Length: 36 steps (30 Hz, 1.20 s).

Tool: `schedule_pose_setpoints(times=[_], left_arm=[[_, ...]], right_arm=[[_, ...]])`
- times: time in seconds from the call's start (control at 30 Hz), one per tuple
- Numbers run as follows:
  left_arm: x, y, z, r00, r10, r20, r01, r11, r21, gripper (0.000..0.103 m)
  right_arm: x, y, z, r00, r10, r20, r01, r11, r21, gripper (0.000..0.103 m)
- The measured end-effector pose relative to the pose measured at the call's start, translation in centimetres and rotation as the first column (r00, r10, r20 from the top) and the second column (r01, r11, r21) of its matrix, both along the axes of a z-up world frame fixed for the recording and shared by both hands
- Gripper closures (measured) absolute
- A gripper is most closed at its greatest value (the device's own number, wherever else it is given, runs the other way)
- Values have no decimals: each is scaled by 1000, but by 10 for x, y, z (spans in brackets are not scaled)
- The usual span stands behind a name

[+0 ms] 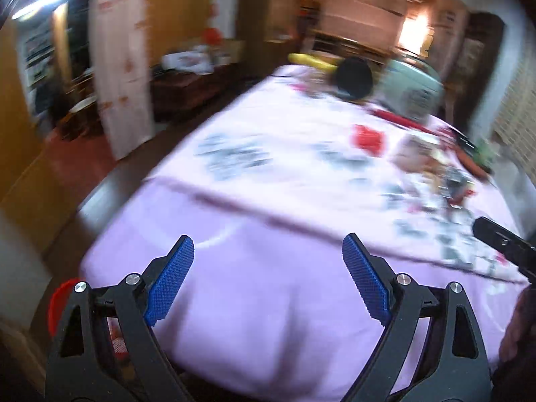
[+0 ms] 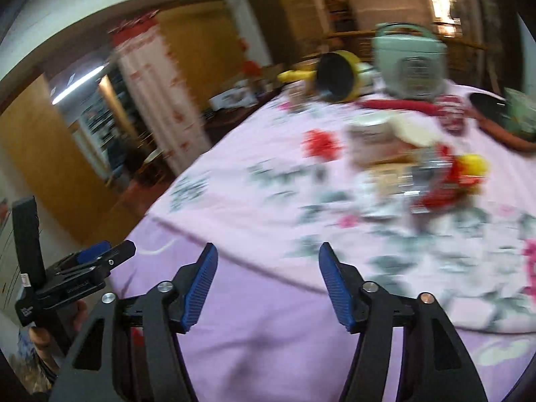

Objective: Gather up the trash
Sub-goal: 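Move both tools back over the table toward the remaining trash, then grasp the red snack bag with the right tool and lift it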

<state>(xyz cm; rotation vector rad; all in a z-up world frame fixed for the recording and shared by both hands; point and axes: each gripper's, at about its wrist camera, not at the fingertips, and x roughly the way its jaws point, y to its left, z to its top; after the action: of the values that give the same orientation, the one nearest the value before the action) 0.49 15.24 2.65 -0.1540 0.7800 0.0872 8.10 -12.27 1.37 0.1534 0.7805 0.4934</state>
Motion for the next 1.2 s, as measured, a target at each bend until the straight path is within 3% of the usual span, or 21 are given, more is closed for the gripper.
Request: schedule_pose_setpoints(times=[0.17,0.3,0.53,0.7,0.9,0.97,1.13,1.2], left_arm=[[47,-83,7,989,-151,6,150,987,48,16],[79,-133,7,971,-240,-17,240,969,51,16],[135,-187,0,954,-295,-55,298,952,67,16],[166,-201,-19,959,-267,-91,273,960,61,16],[179,-187,-44,974,-220,-50,223,973,64,16],[181,-179,-44,978,-201,-53,205,975,83,16],[186,-158,-39,988,-148,-42,150,988,36,16],[187,-154,-38,990,-137,-43,138,990,20,16]], right_arm=[[17,-67,1,989,-150,4,150,989,-14,37],[36,-91,-1,976,-219,9,220,975,-34,36],[75,-111,-11,963,-269,-9,267,959,-98,36],[98,-110,-20,959,-283,-19,279,953,-113,36],[119,-98,-31,959,-285,-10,279,946,-164,36],[125,-95,-36,957,-288,-5,283,941,-185,36],[140,-89,-47,954,-300,-16,290,934,-210,36],[142,-87,-48,954,-299,-8,290,932,-217,44]])
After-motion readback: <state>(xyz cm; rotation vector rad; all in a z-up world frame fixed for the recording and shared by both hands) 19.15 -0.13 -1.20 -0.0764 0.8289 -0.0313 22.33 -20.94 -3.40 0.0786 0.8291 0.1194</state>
